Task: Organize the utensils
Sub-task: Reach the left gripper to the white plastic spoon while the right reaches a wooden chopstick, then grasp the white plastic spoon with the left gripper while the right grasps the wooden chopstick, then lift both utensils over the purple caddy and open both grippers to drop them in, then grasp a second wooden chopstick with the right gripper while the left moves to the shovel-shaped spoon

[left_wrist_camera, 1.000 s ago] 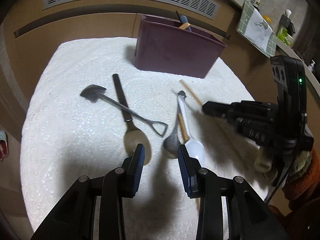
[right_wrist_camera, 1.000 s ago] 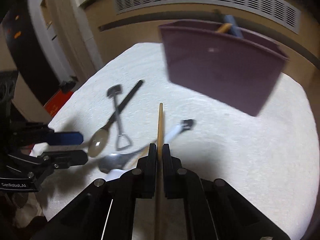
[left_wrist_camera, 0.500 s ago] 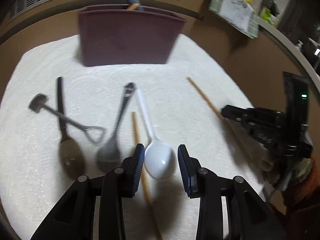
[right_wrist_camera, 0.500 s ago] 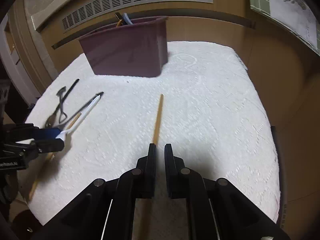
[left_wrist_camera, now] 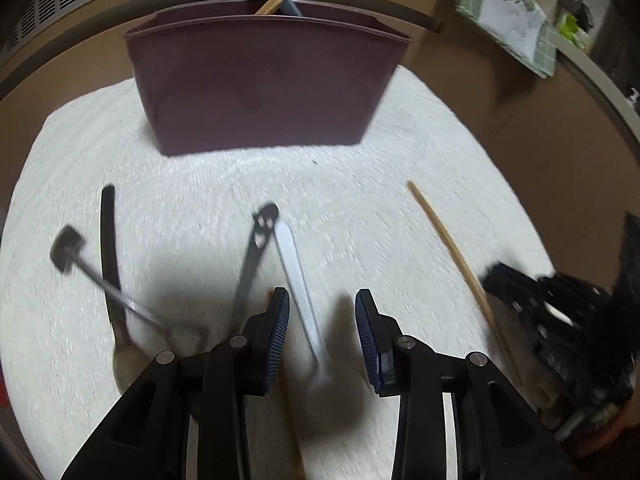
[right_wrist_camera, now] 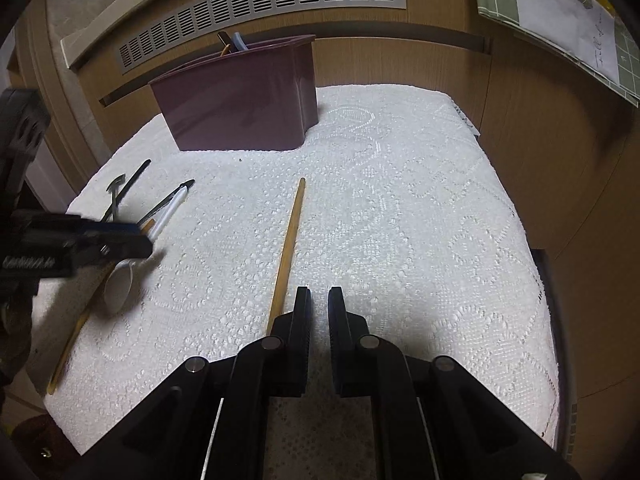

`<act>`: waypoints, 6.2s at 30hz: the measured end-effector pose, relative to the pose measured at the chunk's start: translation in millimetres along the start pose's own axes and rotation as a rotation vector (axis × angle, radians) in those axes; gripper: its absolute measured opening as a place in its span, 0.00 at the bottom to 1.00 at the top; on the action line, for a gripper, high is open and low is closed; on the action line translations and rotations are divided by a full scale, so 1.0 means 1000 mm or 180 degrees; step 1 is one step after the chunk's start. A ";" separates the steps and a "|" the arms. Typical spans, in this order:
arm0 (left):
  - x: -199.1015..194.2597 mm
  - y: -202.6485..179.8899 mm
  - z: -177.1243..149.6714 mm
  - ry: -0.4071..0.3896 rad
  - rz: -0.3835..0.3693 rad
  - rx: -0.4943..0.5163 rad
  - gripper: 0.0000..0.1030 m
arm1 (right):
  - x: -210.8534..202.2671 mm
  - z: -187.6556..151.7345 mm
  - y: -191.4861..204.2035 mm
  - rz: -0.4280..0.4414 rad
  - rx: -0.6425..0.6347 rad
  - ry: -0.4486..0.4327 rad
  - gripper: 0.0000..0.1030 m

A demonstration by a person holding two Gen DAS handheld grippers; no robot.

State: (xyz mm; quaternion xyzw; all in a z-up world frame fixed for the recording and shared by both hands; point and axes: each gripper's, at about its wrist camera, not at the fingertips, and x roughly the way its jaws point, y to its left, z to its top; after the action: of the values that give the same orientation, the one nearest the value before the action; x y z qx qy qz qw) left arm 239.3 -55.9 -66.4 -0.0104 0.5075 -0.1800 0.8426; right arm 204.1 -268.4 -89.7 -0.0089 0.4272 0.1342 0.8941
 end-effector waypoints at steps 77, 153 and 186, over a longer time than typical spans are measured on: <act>-0.125 -0.023 -0.035 -0.1342 -0.0127 0.0019 0.10 | -0.066 0.030 0.020 0.0585 0.0083 -0.0750 0.04; -0.124 0.130 -0.128 -0.1359 0.0468 -0.1174 0.44 | 0.022 0.007 0.149 0.0950 -0.0003 0.0474 0.13; -0.025 0.166 0.002 -0.0851 0.0591 -0.1555 0.44 | 0.007 0.000 0.035 -0.0006 0.0107 0.0070 0.11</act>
State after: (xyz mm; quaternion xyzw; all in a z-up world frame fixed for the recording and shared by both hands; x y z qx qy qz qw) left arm 279.7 107.2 -77.4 -0.1901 0.4191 0.0284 0.8874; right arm 200.1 -233.1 -91.5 0.0043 0.4392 0.1261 0.8895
